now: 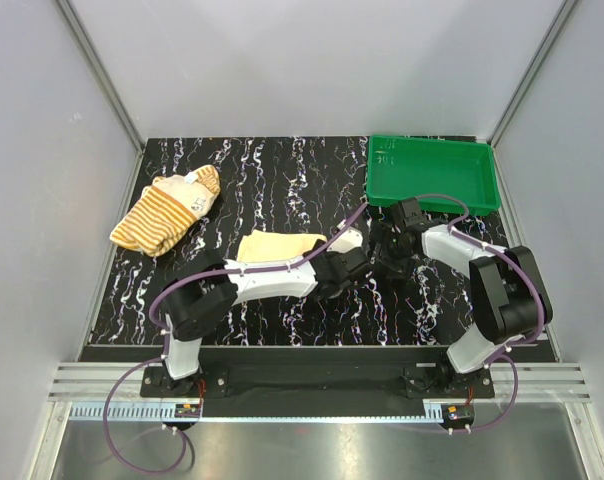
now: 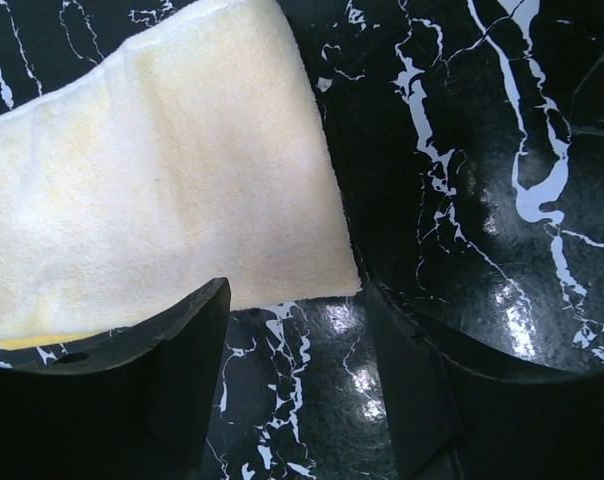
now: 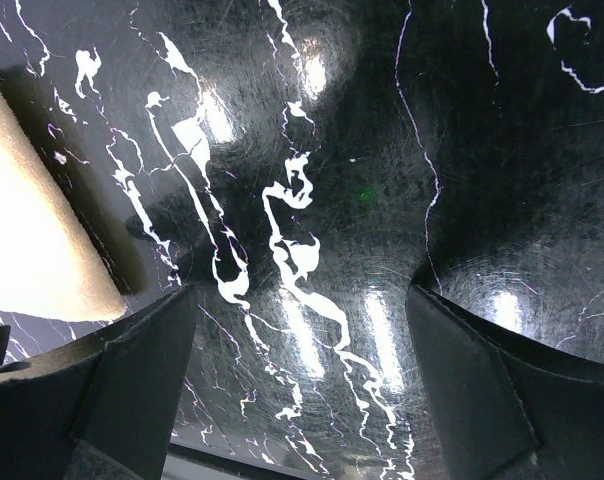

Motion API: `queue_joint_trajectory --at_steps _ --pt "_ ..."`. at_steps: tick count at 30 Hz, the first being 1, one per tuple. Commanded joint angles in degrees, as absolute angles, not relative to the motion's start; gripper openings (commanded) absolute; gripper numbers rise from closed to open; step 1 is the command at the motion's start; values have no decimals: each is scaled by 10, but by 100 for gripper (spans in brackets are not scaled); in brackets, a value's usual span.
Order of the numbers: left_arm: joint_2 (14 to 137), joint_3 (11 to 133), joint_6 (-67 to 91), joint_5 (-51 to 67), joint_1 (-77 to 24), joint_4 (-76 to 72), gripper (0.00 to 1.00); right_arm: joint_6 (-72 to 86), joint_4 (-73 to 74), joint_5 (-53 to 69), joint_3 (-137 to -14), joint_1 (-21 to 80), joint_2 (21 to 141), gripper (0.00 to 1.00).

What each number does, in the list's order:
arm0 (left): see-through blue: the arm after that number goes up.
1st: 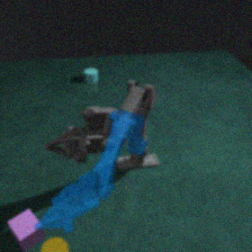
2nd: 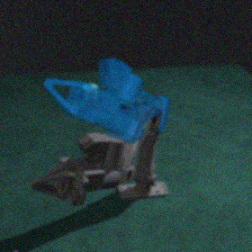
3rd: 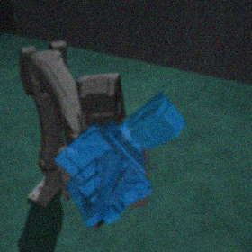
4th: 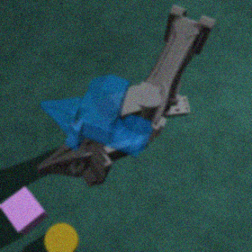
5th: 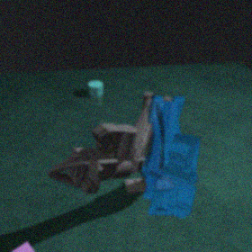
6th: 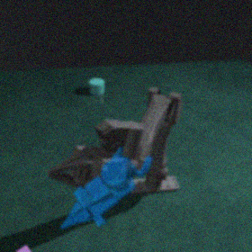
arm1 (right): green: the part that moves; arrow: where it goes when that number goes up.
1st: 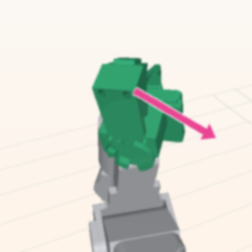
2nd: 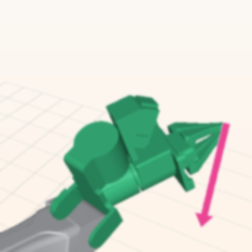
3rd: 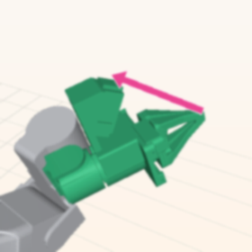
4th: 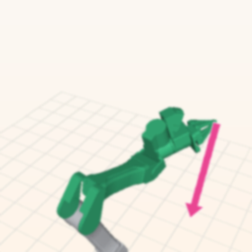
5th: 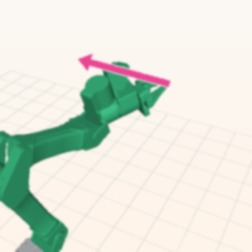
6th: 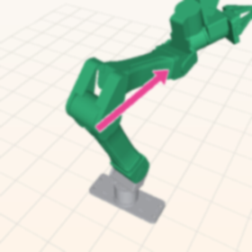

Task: Roll the towels
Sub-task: Roll the towel

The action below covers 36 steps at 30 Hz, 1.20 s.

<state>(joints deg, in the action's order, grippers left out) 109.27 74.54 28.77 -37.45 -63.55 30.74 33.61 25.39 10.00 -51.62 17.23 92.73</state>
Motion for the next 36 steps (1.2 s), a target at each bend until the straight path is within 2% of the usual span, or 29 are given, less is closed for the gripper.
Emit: queue_joint_trajectory --at_steps 1,18,19,25,26,28,29,36 --pt "1104 767 286 -375 -637 272 61 320 279 76 -494 170 929 92" --pt "1152 755 320 -370 -637 269 54 311 276 81 -485 158 933 89" --pt "1152 753 323 -372 -637 270 49 312 275 82 -485 158 935 89" --pt "1150 740 344 -379 -631 272 34 309 274 85 -487 156 939 88" --pt "1148 736 345 -378 -628 272 28 309 275 85 -487 156 940 88" --pt "1145 730 349 -374 -624 267 22 308 277 85 -488 154 940 88" --pt "1141 724 350 -374 -621 265 16 305 279 85 -489 153 938 88" --pt "1115 710 350 -344 -620 251 1 293 305 81 -503 135 920 87"
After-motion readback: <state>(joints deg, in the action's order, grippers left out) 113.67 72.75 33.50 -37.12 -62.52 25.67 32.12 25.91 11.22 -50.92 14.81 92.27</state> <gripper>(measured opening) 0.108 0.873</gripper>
